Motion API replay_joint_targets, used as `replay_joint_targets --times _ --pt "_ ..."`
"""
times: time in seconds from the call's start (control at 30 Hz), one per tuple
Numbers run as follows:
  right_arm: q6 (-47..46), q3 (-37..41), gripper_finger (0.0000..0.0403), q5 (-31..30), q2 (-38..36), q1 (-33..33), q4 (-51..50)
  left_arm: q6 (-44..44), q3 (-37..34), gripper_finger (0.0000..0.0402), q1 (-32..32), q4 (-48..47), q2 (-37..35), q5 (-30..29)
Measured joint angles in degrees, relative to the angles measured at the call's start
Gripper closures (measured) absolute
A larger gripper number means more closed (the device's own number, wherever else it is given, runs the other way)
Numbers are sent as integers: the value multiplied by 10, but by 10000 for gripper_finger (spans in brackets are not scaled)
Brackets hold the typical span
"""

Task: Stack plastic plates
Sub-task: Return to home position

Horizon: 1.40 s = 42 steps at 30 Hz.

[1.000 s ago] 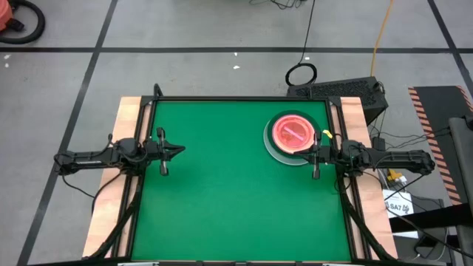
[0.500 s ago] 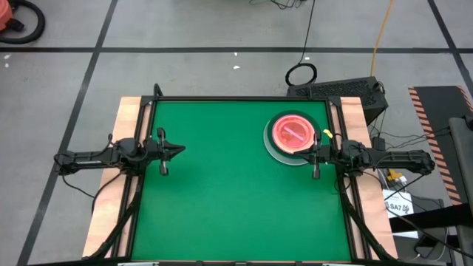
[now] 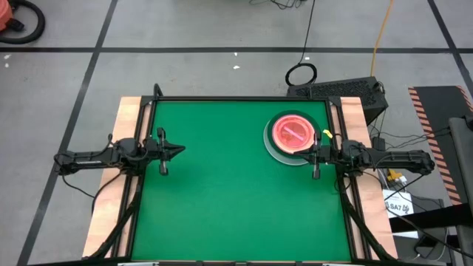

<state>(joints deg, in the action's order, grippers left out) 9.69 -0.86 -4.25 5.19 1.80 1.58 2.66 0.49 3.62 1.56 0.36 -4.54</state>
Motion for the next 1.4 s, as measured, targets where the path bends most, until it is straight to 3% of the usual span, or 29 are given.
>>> replay_joint_targets --times 0.3,1.4 --pt "-48 0 403 0 0 0 0 0 0 378 0 2 0 0" --pt "-45 0 403 -1 0 0 3 1 0 378 0 3 0 0"
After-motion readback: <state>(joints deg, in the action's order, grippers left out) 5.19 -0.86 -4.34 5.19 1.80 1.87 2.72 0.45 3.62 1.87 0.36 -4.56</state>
